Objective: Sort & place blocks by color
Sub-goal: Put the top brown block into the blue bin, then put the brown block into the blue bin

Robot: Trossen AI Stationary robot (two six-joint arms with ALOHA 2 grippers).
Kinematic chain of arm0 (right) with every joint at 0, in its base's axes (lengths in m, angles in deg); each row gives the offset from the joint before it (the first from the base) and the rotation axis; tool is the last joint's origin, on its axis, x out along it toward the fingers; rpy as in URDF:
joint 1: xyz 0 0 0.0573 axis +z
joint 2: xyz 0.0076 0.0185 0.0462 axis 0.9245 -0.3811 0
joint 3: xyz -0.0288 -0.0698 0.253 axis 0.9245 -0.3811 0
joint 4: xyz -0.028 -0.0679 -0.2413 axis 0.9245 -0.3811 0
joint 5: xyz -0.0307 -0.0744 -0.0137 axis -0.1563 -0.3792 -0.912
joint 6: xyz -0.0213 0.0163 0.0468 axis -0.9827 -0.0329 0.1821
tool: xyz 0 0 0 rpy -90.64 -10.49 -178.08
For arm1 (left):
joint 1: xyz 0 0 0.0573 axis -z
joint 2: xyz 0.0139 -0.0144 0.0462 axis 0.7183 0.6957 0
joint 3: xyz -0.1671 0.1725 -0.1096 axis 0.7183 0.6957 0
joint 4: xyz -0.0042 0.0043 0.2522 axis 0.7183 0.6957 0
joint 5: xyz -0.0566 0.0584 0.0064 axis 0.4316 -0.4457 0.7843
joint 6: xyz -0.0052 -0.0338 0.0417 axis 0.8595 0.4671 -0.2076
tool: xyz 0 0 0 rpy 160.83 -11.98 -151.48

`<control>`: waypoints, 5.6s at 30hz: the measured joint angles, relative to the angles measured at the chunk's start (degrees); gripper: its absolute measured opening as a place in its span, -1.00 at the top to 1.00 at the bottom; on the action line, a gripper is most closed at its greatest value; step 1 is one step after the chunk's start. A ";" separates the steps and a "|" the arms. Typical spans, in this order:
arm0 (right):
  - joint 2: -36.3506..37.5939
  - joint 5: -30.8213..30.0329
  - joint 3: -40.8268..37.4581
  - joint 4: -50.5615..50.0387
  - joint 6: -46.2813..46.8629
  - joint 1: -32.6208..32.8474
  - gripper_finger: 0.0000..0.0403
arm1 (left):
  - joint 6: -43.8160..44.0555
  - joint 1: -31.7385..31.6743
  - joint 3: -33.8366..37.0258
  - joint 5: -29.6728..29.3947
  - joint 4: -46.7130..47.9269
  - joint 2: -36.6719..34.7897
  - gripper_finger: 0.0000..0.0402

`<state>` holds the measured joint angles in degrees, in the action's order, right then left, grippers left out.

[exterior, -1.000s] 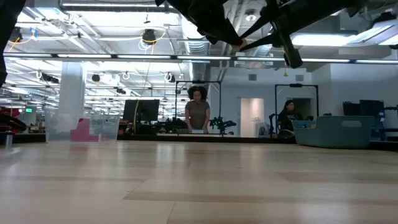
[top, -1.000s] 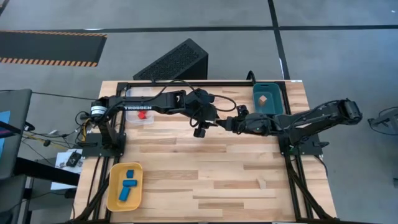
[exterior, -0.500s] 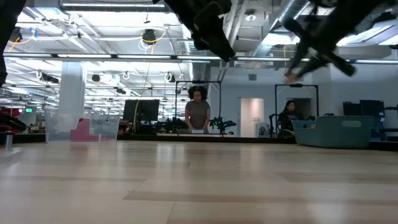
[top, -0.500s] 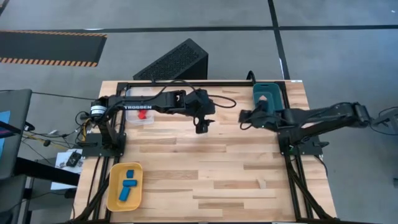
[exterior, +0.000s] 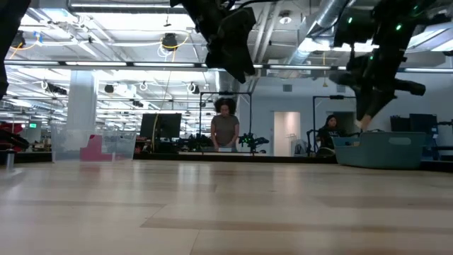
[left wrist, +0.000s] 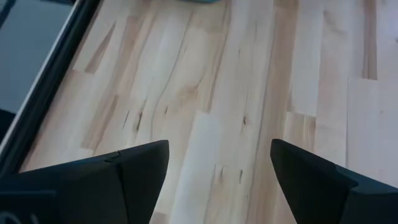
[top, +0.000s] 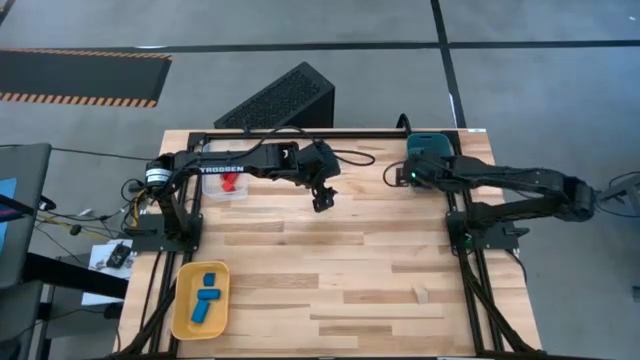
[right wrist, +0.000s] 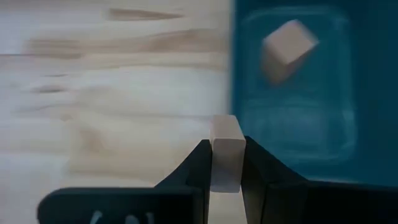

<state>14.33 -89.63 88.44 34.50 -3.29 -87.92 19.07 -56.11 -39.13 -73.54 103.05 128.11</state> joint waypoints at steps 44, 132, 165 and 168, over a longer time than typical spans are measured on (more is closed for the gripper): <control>-15.72 6.54 0.02 8.30 -28.18 -18.84 0.23 | 20.14 7.09 0.19 -17.59 -4.01 -3.20 -0.36; 22.06 6.35 11.13 -7.27 -7.51 51.39 0.41 | 1.07 24.45 -42.41 2.60 -41.52 58.59 -0.36; -1.24 23.08 -9.74 2.90 44.68 83.84 0.47 | 6.12 24.61 -42.38 -6.73 -14.69 38.86 -0.35; -1.24 22.84 -10.34 5.00 48.52 84.29 0.22 | 9.23 24.59 -42.38 -6.77 -11.22 36.39 -0.35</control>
<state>13.09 -66.80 78.10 39.50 45.23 -3.63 28.30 -31.53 -81.51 -80.32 91.83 164.49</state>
